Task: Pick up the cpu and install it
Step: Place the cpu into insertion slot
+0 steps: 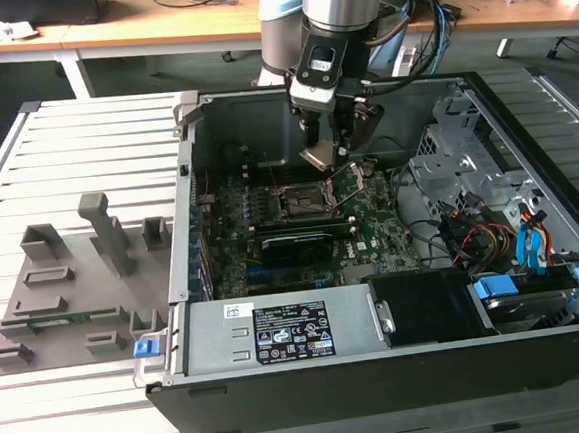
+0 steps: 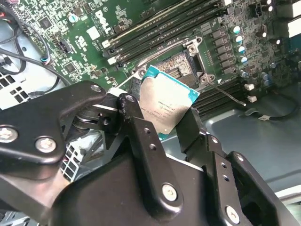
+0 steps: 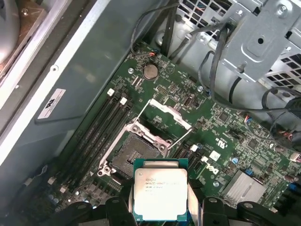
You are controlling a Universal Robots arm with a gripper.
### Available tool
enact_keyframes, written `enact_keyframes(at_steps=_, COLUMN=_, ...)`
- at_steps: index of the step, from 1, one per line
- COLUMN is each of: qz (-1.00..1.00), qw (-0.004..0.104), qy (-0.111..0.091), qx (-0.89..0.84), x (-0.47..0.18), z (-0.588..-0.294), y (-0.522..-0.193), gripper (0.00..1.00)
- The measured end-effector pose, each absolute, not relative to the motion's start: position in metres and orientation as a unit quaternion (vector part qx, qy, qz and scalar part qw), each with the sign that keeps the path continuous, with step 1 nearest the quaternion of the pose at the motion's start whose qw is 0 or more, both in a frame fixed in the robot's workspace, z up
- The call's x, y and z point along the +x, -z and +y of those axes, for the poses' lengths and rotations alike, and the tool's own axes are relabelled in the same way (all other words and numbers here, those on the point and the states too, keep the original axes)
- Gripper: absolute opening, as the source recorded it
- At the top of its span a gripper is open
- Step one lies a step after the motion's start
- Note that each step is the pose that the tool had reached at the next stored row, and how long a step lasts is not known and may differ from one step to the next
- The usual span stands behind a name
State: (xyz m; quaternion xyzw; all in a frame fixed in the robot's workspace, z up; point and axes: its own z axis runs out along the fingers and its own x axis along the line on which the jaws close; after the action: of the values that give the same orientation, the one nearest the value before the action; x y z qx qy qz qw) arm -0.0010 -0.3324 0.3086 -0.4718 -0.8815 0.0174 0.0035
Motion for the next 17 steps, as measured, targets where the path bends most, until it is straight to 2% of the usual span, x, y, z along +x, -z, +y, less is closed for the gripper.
enact_keyframes(at_steps=17, qz=-0.839, qw=0.003, qy=-0.020, qx=-0.543, x=-0.0010, z=-0.3324, y=-0.3086, gripper=0.55)
